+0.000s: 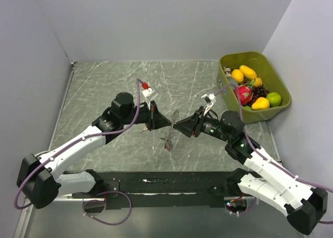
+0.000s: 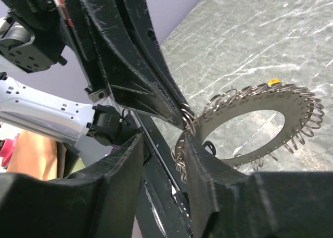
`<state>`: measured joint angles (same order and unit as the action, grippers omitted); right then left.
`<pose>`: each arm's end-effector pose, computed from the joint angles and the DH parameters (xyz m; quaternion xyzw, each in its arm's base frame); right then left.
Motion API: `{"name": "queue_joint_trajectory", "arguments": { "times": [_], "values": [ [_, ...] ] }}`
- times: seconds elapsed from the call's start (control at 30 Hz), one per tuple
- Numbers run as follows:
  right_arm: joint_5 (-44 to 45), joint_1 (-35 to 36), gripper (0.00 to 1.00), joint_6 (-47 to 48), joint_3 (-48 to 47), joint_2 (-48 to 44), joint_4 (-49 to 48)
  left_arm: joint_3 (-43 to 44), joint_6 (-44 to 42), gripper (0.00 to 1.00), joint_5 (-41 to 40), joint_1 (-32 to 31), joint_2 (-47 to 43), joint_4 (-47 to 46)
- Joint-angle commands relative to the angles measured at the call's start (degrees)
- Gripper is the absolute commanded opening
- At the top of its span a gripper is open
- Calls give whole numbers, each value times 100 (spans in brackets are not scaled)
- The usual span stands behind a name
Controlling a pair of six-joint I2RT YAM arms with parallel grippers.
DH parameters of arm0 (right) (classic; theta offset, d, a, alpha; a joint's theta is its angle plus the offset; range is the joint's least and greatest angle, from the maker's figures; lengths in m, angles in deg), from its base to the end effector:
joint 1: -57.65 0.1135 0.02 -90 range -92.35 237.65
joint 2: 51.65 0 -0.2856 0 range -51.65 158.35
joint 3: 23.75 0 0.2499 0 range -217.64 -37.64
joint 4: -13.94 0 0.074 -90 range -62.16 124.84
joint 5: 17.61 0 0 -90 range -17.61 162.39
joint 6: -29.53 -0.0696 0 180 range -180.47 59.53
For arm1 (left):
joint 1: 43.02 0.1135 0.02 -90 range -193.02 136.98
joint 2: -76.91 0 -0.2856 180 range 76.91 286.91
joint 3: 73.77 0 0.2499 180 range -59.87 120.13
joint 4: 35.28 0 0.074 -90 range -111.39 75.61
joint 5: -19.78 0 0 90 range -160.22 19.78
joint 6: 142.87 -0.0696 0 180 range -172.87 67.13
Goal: Put the keys on the keyring
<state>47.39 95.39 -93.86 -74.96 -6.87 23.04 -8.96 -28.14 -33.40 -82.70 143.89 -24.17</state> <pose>0.1422 0.1472 0.3363 -0.1761 0.7001 0.5194 0.4573 0.1922 -0.2136 0.3371 0.2911 0.7122 -0.5234 0.3663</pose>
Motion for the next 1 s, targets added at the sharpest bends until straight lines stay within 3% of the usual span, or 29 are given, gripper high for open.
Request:
{"name": "queue_joint_trajectory", "arguments": {
  "times": [0.0, 0.37, 0.67, 0.9, 0.97],
  "values": [
    [-41, -73, 48, -19, 40, 93, -232, 182, 102, 1, 89, -13, -194, -521],
    [-260, -144, 49, -36, 181, 277, -618, 164, 172, 1, 247, -13, -159, -662],
    [-445, -179, 31, -186, 296, 365, -1075, 94, 252, 1, 405, -13, -141, -811],
    [-515, -188, 12, -195, 225, 427, -1093, 76, 287, 1, 519, -5, -106, -873],
    [-524, -188, 11, -142, 234, 401, -1085, 76, 278, 1, 520, -13, -124, -881]
  ]
}}
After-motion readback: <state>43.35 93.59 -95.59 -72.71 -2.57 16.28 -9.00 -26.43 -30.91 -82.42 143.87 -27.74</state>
